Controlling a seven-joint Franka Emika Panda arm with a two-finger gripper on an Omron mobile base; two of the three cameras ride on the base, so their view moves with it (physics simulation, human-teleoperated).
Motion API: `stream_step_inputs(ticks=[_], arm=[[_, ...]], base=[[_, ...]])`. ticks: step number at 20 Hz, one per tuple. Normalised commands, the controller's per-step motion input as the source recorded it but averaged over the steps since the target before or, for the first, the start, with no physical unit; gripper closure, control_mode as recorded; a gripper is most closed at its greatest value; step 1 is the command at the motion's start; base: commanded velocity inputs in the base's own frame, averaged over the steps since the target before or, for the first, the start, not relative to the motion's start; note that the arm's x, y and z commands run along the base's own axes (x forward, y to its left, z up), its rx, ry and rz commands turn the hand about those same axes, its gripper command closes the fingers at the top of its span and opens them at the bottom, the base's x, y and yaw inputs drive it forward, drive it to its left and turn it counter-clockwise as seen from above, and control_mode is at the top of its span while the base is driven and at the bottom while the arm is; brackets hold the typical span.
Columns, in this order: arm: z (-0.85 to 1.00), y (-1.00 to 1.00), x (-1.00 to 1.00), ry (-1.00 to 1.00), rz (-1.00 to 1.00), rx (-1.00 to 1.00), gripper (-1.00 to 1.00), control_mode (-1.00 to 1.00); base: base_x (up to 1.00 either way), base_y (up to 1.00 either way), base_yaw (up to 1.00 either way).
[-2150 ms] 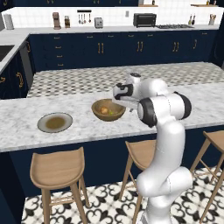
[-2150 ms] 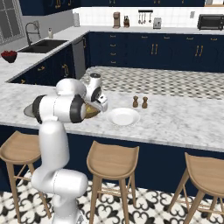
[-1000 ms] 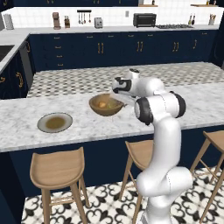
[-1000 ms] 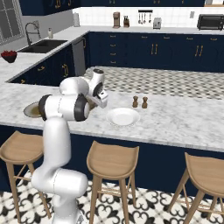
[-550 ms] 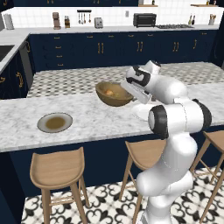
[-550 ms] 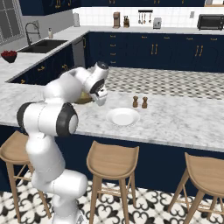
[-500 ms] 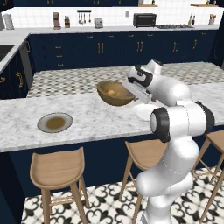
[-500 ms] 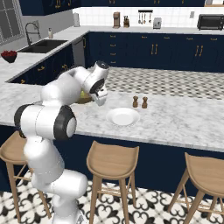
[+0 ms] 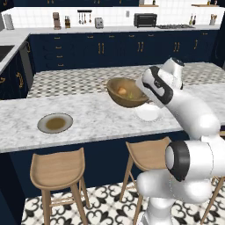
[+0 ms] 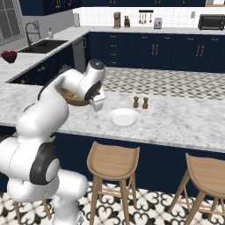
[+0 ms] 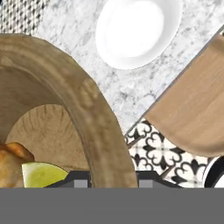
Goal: Pick the chicken drumstick and lemon wedge from their plates and place them in the bowl. Then put the bowl in the fridge.
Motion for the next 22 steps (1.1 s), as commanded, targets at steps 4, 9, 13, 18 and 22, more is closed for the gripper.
stream_step_inputs(ticks=[4, 9, 13, 18, 22], arm=[[-0.02, -0.30, -0.75, -0.27, -0.04, -0.03, 1.00, 1.00], [0.00, 0.00, 0.00, 0.00, 0.00, 0.00, 1.00, 1.00], [0.00, 0.00, 0.00, 0.00, 0.00, 0.00, 1.00, 1.00], [0.00, 0.00, 0.00, 0.00, 0.00, 0.00, 1.00, 1.00], [0.00, 0.00, 0.00, 0.00, 0.00, 0.00, 1.00, 1.00]], base=[[-0.25, -0.16, -0.02], [-1.00, -0.83, -0.19], [-0.91, -1.00, -0.36], [-0.34, -1.00, -0.42], [0.19, -1.00, -0.36]])
